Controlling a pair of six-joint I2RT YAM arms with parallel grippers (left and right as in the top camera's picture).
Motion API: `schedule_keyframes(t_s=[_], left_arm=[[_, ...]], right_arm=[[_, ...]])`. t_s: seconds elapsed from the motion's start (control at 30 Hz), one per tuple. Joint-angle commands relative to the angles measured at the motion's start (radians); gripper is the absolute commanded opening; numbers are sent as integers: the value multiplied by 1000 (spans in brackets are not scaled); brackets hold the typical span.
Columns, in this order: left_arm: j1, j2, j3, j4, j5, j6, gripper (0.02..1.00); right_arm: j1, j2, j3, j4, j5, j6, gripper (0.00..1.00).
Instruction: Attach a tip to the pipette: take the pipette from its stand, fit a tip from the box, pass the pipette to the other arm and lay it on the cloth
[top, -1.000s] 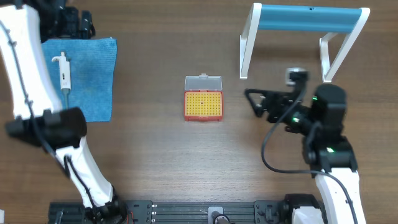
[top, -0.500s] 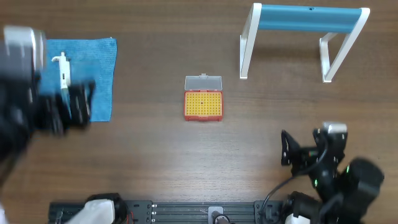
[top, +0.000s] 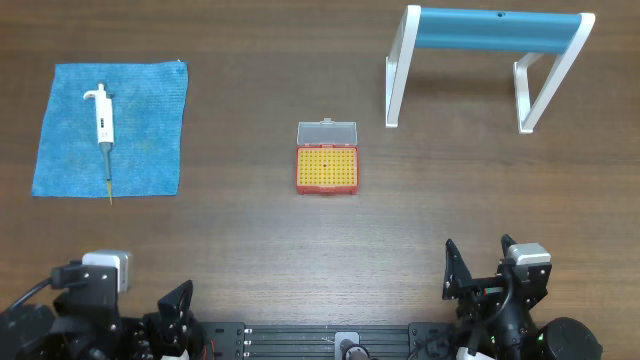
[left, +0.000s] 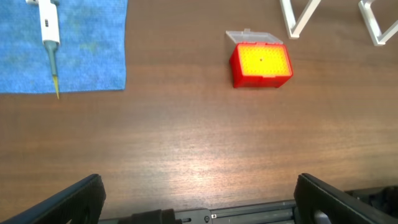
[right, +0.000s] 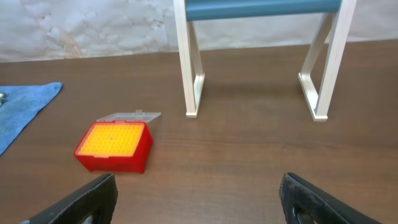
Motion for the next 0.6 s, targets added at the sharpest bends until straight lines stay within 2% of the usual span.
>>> schedule_keyframes(t_s=[0.03, 0.6], left_arm=[[-4, -6, -26, 10, 7, -9, 985], [-5, -27, -28, 13, -11, 9, 985]], right_arm=[[-4, 9, -9, -36, 5, 15, 847], [-4, 9, -9, -39, 5, 16, 847]])
